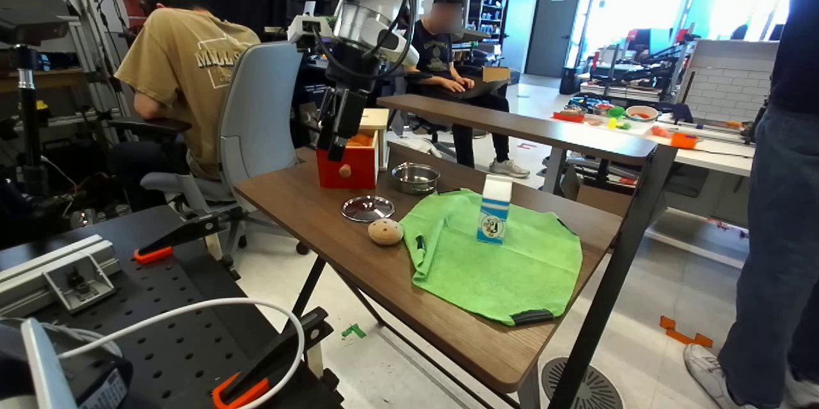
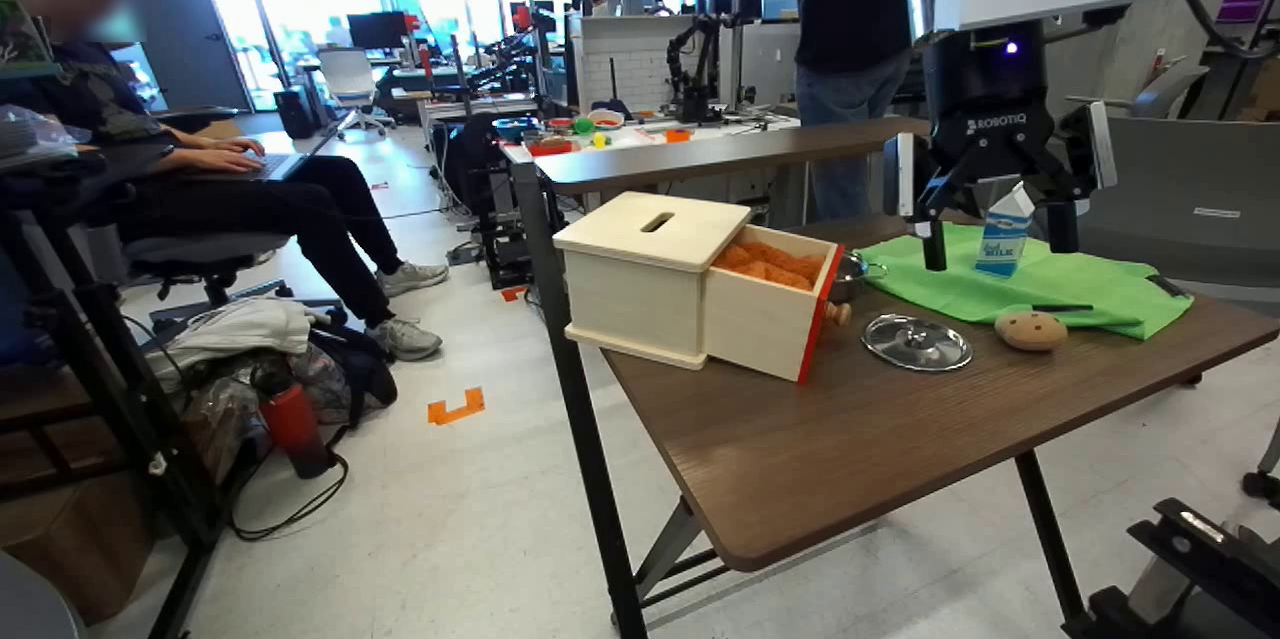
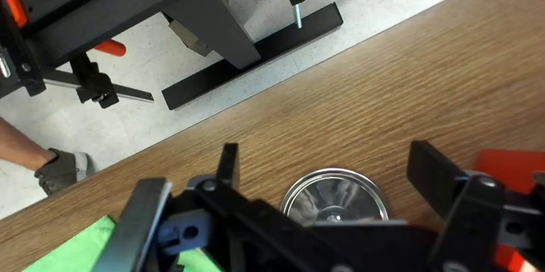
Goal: Remove the brown plushy from the drawer, put it on the table, and then close the drawer
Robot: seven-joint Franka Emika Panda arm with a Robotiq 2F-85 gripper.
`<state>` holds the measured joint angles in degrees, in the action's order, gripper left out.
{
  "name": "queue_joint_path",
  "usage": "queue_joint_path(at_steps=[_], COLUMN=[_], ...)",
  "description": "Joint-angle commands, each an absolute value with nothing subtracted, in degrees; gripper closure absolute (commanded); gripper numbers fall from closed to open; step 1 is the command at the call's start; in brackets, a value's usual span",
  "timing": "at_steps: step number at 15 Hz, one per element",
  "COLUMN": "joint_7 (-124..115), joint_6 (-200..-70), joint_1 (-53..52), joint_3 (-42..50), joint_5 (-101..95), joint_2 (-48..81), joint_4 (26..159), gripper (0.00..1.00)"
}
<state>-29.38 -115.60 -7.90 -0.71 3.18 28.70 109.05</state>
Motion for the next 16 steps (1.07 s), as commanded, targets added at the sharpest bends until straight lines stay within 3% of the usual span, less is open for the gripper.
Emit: queue_joint_path(at_steps=[1, 8, 16], joint_7=[-20.6, -14.0, -9.1], joint_6=[-115.7, -126.6, -159.8], joint_1=[-8.3, -10.9, -9.9], joint_3=[-0.9, -1.2, -1.2], joint_5=[-0.4, -11.7, -15.7], joint_2=[27.0, 21.8, 23.9], joint_4=[111.1, 119.1, 126.5], gripper=[0.0, 0.0, 0.0])
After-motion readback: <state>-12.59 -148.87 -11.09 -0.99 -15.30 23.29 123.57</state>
